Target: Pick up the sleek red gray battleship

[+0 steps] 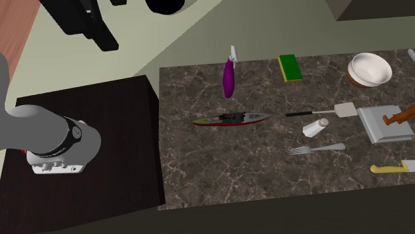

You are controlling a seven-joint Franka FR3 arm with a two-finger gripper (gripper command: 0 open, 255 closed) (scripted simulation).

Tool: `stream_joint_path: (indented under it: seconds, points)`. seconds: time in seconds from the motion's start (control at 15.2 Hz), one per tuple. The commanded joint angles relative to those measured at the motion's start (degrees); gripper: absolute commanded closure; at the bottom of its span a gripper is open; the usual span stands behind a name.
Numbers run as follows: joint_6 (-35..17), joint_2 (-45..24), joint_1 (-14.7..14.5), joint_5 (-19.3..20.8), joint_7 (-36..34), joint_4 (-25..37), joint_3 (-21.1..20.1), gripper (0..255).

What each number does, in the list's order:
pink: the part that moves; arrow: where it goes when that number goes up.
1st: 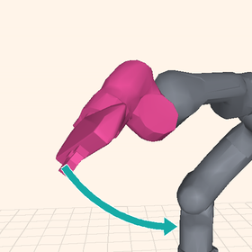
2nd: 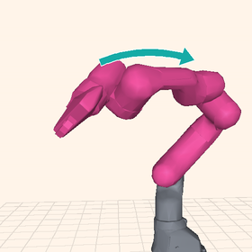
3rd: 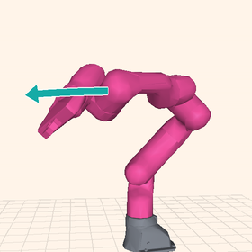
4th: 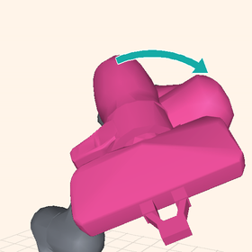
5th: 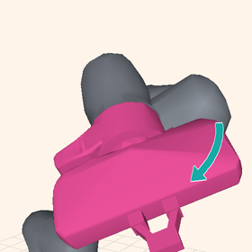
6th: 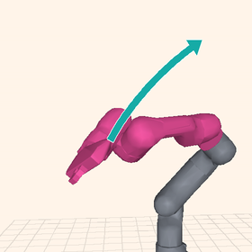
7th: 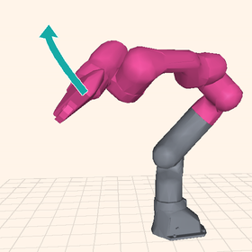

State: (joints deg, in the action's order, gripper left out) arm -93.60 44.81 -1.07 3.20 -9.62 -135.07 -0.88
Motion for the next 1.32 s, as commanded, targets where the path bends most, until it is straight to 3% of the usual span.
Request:
stream_joint_path:
  seconds: [0.0,0.66,1.25]
  points:
    - [0.0,0.0,0.0,0.0,0.0,0.0,0.0,0]
    - [-19.77,-13.14,0.07,-0.12,-0.01,-7.57,1.11,0]
    - [-36.68,-31.0,0.04,-0.62,0.35,-7.48,1.85,0]
